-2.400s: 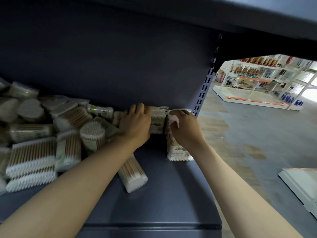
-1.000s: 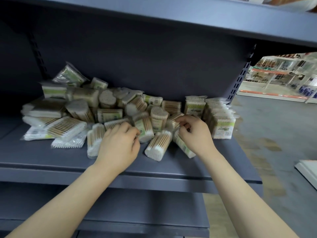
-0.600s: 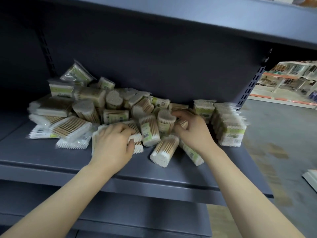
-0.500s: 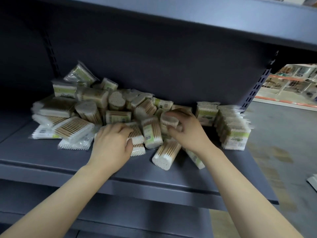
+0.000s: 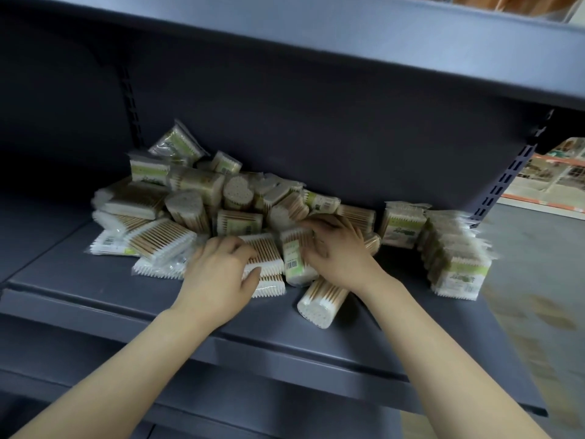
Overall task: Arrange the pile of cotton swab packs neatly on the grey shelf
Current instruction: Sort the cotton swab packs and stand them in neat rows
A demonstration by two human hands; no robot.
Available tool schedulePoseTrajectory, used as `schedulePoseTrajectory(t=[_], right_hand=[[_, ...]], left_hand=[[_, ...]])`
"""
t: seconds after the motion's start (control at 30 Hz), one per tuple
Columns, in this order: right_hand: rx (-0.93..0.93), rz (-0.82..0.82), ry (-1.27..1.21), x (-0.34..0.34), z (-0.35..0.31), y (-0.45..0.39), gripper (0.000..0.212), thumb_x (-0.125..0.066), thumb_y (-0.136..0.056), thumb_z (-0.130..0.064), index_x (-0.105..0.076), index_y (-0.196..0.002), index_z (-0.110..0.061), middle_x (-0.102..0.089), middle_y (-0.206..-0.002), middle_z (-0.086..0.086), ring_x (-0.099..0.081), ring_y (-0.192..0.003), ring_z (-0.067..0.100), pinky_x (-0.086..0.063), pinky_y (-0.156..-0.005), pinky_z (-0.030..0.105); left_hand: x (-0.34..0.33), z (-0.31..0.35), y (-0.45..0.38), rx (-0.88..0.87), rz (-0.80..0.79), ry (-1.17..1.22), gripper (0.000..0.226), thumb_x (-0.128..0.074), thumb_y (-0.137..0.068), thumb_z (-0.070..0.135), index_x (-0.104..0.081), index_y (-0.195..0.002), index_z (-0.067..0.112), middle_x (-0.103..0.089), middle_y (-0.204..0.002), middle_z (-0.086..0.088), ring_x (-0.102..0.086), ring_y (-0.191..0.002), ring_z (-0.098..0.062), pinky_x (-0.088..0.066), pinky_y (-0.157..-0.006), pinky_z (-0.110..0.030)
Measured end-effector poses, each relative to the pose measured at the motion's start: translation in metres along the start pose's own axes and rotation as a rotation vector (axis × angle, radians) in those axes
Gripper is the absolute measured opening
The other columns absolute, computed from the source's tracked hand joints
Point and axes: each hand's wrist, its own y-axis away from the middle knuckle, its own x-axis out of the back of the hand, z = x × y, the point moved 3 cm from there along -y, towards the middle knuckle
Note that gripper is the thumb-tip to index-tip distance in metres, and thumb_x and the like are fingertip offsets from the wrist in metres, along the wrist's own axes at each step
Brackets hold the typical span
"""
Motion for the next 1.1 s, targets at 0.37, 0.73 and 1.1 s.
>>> schedulePoseTrajectory(t=[0.37,0.73,1.1], right_hand=[[0.154,-0.126,-0.129,0.003,-0.035,-0.010,0.049,-0.057,-0.085,-0.028,-0.047,-0.133,-0.022,-0.050,-0.135,0.000,-0.044,-0.125,0.018,-0.034,-0.102,0.027],[0.230,-0.489,0.037,-0.019,-0.060,-0.041,0.080,-0.069,-0.079,-0.034,-0.026,-0.144,-0.016,-0.030,-0.149,0.004,-0.030,-0.135,0.018,-0.026,-0.109,0.025],[0.222,-0.529,-0.037,-0.028,-0.063,-0.050,0.086,-0.074,-0.075,-0.019,-0.024,-0.144,-0.012,-0.033,-0.146,0.006,-0.033,-0.131,0.019,-0.027,-0.106,0.024]], left_hand=[[0.018,-0.032,0.008,0.116,0.155,0.100,0.044,-0.034,-0.080,0.033,-0.067,-0.093,0.008,-0.064,-0.085,-0.012,-0.059,-0.075,-0.037,-0.048,-0.066,-0.040],[0.024,-0.050,0.018,0.154,0.155,0.093,0.029,-0.047,-0.074,0.021,-0.069,-0.089,0.009,-0.062,-0.080,-0.008,-0.059,-0.073,-0.034,-0.049,-0.063,-0.040],[0.025,-0.042,0.016,0.134,0.171,0.156,0.027,-0.044,-0.076,0.021,-0.068,-0.083,0.010,-0.061,-0.074,-0.005,-0.059,-0.067,-0.031,-0.047,-0.055,-0.033]])
